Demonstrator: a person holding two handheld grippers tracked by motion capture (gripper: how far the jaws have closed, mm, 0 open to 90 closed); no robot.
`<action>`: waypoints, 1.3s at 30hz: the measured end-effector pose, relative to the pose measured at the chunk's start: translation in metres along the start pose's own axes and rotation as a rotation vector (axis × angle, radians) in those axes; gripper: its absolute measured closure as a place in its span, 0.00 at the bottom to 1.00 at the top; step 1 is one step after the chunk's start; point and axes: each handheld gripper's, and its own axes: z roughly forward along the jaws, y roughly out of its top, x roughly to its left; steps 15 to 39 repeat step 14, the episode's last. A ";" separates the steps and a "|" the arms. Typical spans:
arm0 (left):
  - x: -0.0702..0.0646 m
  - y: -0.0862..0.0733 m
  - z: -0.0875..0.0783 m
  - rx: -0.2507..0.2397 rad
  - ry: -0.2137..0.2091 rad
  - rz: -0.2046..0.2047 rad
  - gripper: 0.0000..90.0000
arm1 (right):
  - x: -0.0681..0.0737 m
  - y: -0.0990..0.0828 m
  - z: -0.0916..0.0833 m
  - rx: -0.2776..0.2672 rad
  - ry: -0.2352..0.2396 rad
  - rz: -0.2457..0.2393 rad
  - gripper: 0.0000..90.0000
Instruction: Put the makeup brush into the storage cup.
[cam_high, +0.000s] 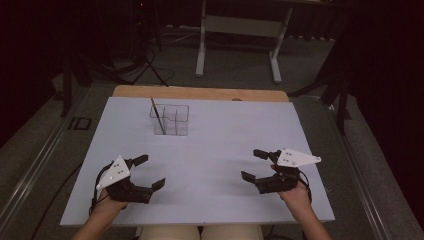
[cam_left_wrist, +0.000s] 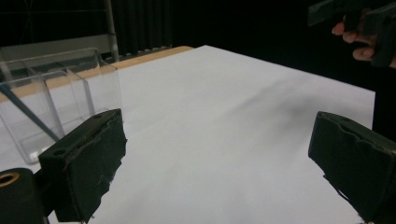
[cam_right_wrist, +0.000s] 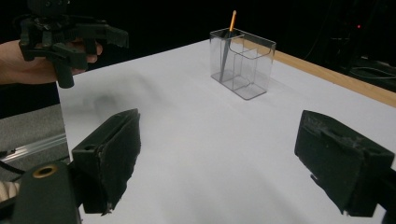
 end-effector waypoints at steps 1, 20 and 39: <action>0.000 -0.001 0.000 0.002 0.005 0.002 0.06 | 0.000 0.000 0.000 0.001 0.001 0.001 0.16; -0.002 -0.015 0.000 0.001 0.019 0.046 0.07 | -0.002 -0.004 -0.001 0.016 -0.003 0.004 0.16; -0.002 -0.015 0.000 0.001 0.019 0.046 0.07 | -0.002 -0.004 -0.001 0.016 -0.003 0.004 0.16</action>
